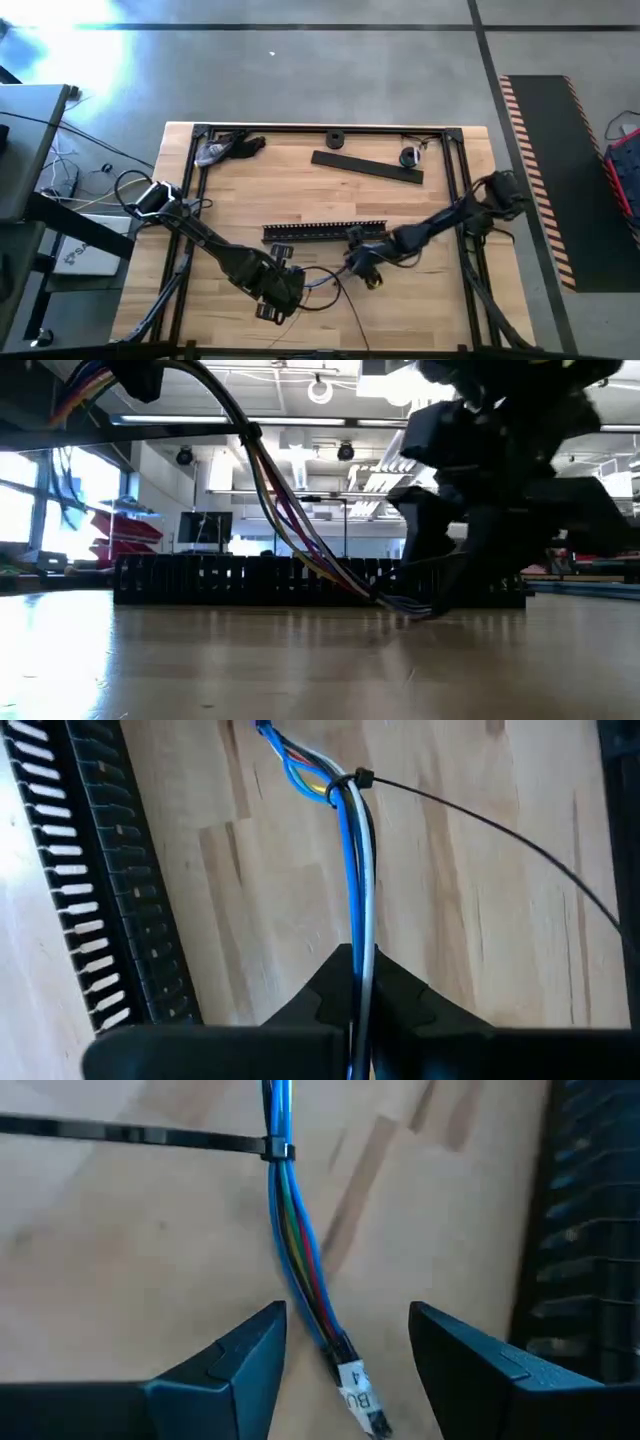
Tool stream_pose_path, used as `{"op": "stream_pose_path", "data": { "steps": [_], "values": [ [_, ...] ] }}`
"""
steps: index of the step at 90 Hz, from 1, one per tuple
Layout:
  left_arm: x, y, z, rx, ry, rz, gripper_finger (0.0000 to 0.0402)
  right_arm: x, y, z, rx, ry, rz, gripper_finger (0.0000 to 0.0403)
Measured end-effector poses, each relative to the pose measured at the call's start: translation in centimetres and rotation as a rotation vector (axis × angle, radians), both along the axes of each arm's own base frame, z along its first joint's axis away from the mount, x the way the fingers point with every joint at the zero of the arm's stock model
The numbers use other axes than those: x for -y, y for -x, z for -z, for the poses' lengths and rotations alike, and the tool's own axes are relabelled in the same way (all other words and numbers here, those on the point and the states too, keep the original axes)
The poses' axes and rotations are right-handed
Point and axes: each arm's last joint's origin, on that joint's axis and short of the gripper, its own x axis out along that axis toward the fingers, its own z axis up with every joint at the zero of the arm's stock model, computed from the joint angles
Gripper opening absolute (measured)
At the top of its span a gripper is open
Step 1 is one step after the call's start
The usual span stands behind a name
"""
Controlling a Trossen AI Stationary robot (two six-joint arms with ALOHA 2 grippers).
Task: Ziptie cables
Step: Put the cable wires into the black cable duct
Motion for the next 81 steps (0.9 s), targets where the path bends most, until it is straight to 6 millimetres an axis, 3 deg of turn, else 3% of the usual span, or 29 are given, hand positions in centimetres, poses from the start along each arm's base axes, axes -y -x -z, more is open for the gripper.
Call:
{"op": "stream_pose_path", "data": {
  "steps": [18, 34, 42, 53, 62, 81],
  "values": [
    [0.2, 0.1, 0.0, 0.030, -0.039, -0.003, 0.0000, 1.4, -0.3, 1.2, -0.083, -0.070, -0.095, 0.0144],
    [0.7, 0.9, -0.8, 0.097, -0.089, -0.027, 0.0000, 0.2, 0.4, 1.7, -0.139, -0.068, -0.063, 0.0027],
    [0.7, 1.4, -1.6, 0.140, -0.099, -0.052, 0.0000, -0.8, 0.9, 1.2, -0.136, -0.048, -0.031, 0.0012],
    [0.5, 1.8, -2.5, 0.195, -0.115, -0.089, 0.0000, -1.6, 2.5, -0.7, -0.155, -0.030, 0.004, 0.0004],
    [0.1, 2.0, -2.8, 0.191, -0.133, -0.096, 0.0000, -1.7, 3.9, -3.6, -0.111, 0.016, 0.042, 0.0002],
    [-2.0, 1.7, -2.0, 0.108, -0.228, -0.097, 0.0000, 0.8, 7.2, -8.8, -0.052, 0.131, 0.215, 0.0001]
  ]
}}
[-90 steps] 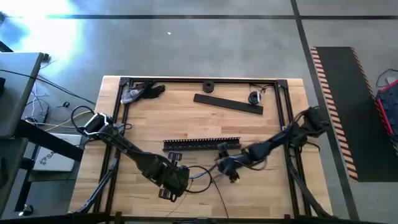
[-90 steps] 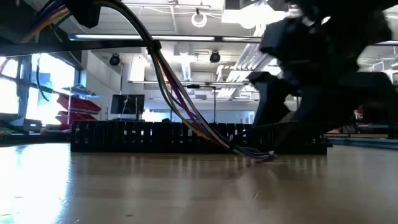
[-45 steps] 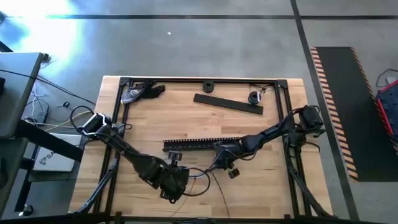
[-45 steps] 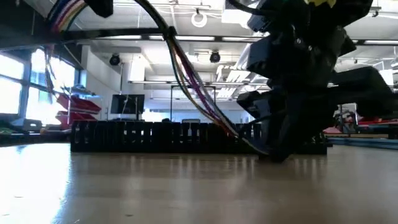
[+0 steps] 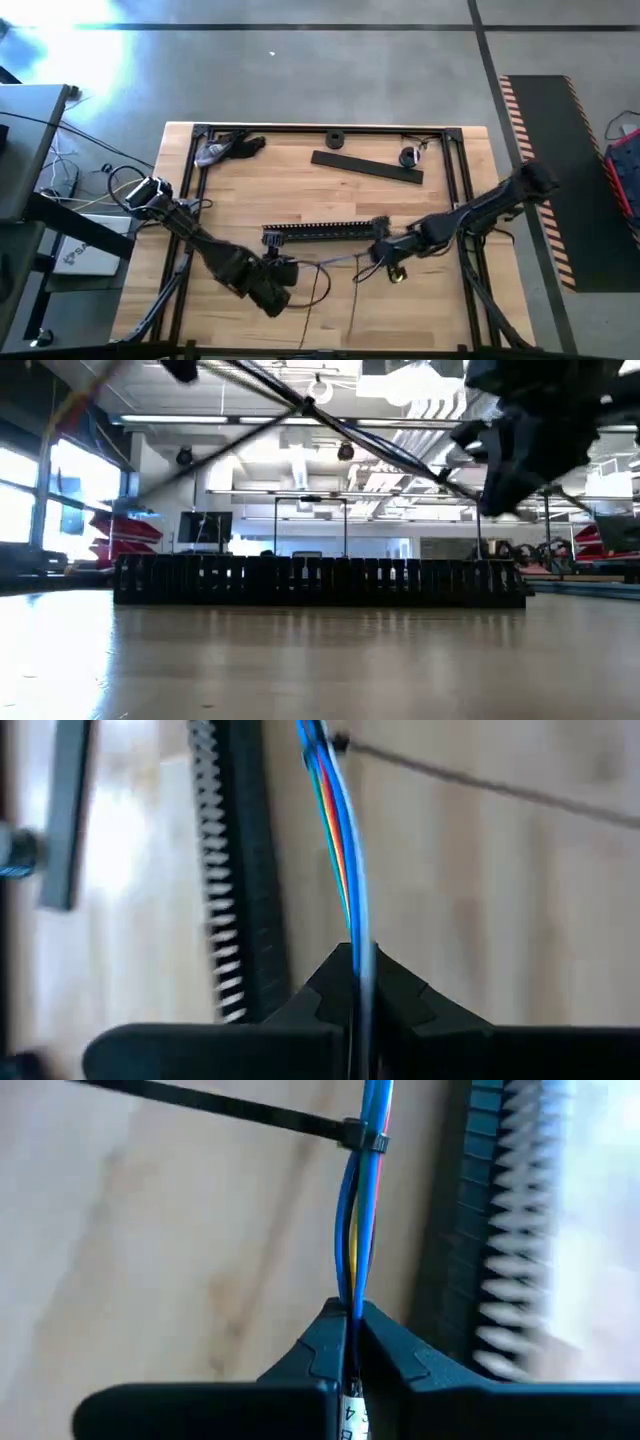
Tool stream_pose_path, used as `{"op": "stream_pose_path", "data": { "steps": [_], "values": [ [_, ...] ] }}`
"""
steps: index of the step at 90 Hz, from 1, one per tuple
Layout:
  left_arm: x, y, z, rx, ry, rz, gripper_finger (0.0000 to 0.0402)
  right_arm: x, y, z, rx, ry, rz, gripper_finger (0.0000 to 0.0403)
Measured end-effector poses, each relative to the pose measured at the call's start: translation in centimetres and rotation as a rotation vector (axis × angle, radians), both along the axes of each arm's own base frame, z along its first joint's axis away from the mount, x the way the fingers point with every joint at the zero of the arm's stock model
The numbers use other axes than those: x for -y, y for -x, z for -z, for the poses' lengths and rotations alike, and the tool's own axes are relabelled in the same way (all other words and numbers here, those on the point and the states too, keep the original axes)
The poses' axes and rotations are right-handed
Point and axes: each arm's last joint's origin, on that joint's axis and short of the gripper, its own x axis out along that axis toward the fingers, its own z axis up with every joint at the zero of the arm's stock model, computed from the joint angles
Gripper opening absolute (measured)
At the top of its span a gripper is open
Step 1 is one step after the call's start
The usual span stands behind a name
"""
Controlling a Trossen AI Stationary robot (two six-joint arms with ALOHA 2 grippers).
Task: Ziptie cables
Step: Put the cable wires into the black cable duct
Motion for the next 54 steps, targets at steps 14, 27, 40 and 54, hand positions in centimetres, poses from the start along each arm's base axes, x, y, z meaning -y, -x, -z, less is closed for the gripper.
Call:
{"op": "stream_pose_path", "data": {
  "steps": [14, 27, 40, 54],
  "values": [
    [-1.7, -0.3, 1.7, -0.080, -0.043, 0.001, 0.0000, 2.0, 0.1, -1.1, 0.036, -0.001, 0.069, 0.0000],
    [-3.1, -0.1, 3.5, -0.166, -0.077, -0.016, 0.0000, 3.2, -0.8, -0.6, 0.027, -0.022, 0.108, 0.0000],
    [-4.2, 0.4, 5.5, -0.241, -0.111, -0.021, 0.0000, 4.0, -1.9, 0.7, -0.007, -0.041, 0.136, 0.0000],
    [-5.4, 0.9, 7.6, -0.325, -0.097, -0.028, 0.0000, 4.5, -3.2, 2.3, -0.023, -0.054, 0.154, 0.0000]
  ]
}}
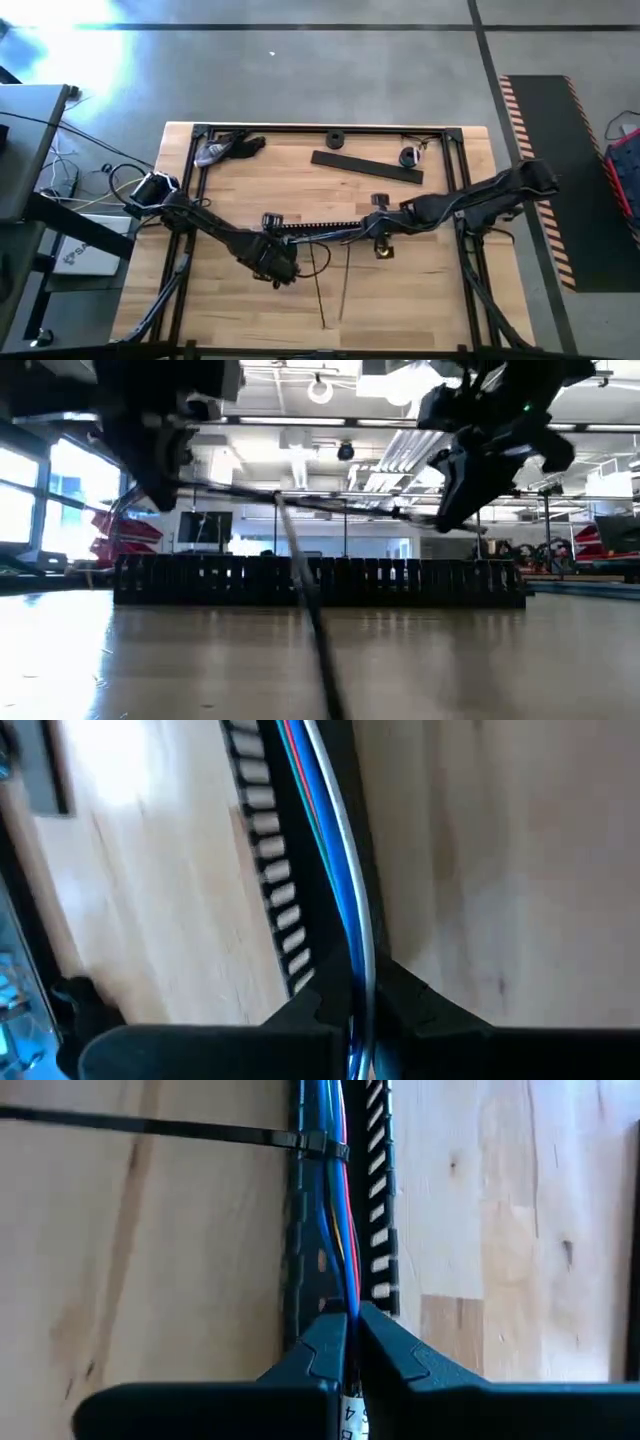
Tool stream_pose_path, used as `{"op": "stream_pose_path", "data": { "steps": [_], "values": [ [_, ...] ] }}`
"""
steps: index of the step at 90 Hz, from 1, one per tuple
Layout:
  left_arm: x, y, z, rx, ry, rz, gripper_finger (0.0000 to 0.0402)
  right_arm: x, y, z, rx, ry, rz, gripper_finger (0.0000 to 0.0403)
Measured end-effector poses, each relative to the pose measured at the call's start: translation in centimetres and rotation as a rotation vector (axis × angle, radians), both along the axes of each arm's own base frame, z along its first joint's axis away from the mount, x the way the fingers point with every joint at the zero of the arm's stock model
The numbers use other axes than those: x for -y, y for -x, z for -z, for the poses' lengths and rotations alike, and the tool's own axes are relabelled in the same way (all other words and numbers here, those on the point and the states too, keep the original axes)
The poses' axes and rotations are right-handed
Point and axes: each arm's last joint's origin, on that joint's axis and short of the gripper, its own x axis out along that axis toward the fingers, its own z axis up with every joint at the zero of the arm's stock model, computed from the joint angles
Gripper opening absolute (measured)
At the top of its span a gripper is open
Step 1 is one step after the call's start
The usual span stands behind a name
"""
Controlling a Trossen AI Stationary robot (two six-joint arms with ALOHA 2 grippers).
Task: Ziptie cables
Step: Put the cable wires into the black cable duct
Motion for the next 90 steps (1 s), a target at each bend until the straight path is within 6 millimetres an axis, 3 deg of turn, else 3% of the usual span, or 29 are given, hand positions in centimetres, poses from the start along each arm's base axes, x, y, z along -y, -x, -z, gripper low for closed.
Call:
{"op": "stream_pose_path", "data": {
  "steps": [49, 68, 90],
  "values": [
    [-3.8, 1.0, 4.4, -0.113, 0.046, -0.113, 0.0001, 0.1, -0.1, 0.9, -0.049, -0.017, 0.013, 0.0000],
    [-4.0, 1.3, 4.3, -0.136, 0.065, -0.141, 0.0009, 0.2, 0.3, 1.1, -0.096, -0.014, 0.023, 0.0000],
    [-4.2, 2.6, 2.5, -0.141, 0.082, -0.223, 0.0075, 0.3, 0.8, 1.3, -0.140, -0.008, 0.025, 0.0000]
  ]
}}
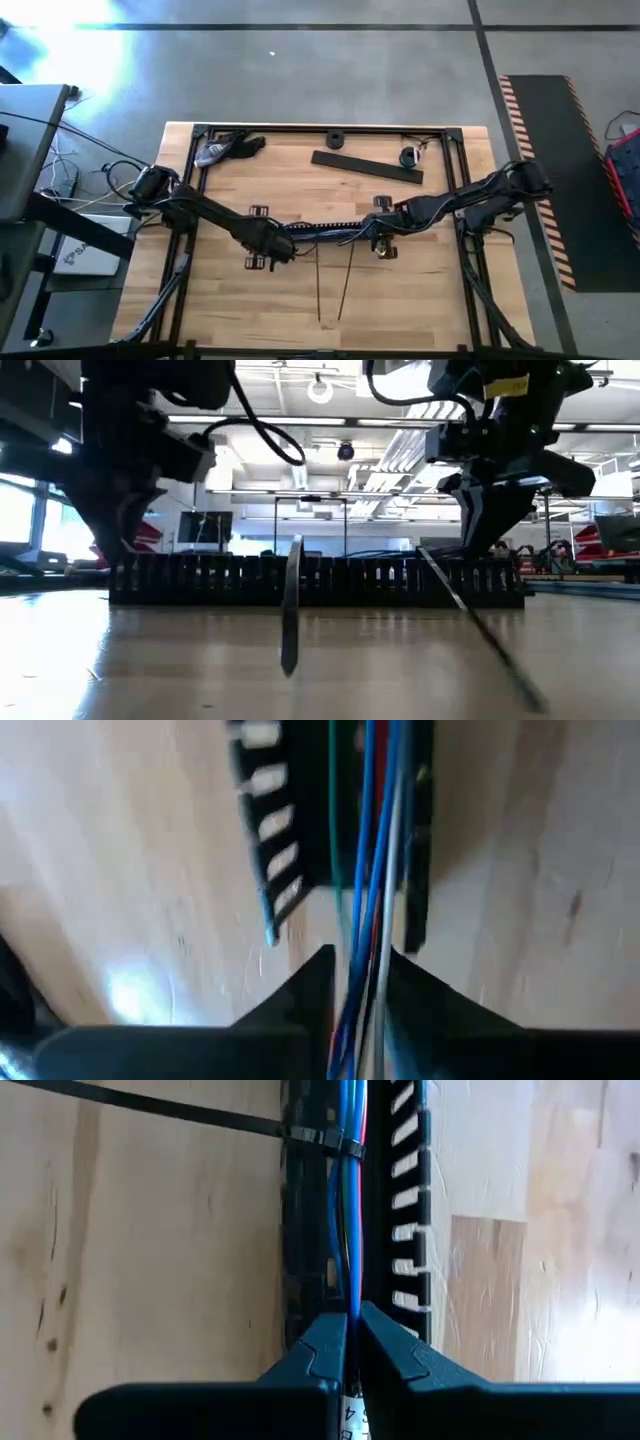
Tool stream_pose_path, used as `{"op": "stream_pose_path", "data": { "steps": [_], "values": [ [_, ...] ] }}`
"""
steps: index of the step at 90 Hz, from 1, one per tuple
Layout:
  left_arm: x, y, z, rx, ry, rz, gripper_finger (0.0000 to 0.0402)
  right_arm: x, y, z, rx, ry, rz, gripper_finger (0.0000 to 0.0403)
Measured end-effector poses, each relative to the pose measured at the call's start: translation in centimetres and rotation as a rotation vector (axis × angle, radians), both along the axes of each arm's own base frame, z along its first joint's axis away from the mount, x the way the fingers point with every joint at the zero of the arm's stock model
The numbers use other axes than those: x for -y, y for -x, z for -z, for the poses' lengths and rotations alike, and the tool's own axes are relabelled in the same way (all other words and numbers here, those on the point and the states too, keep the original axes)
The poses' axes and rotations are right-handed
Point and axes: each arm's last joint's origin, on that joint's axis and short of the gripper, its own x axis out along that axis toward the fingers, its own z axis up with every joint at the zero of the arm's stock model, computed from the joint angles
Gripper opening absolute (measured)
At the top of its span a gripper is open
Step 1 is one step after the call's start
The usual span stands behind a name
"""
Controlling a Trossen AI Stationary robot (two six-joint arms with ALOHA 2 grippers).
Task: Ziptie cables
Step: Put the cable wires into the black cable duct
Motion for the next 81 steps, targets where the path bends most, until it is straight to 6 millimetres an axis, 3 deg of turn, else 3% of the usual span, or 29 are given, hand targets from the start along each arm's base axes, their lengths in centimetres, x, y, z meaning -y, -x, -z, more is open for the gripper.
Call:
{"op": "stream_pose_path", "data": {
  "steps": [14, 30, 55, 66, 81],
  "values": [
    [0.1, 1.6, -2.2, 0.045, -0.051, -0.089, 0.0091, 0.0, 0.0, 0.0, 0.001, 0.000, 0.000, 0.0000],
    [0.8, 3.0, -4.6, 0.231, -0.073, -0.178, 0.0087, 0.0, 0.0, 0.0, -0.004, 0.002, -0.002, 0.0000],
    [2.7, 3.3, -5.2, 0.425, -0.101, -0.191, 0.0086, 0.0, 0.2, 0.0, -0.025, -0.017, -0.007, 0.0010],
    [3.2, 3.2, -5.0, 0.439, -0.096, -0.186, 0.0086, 0.0, 0.2, 0.1, -0.027, -0.043, 0.011, 0.0038],
    [3.4, 3.2, -5.0, 0.447, -0.091, -0.186, 0.0086, 0.0, 0.2, 0.0, -0.033, -0.070, 0.002, 0.0109]
  ]
}}
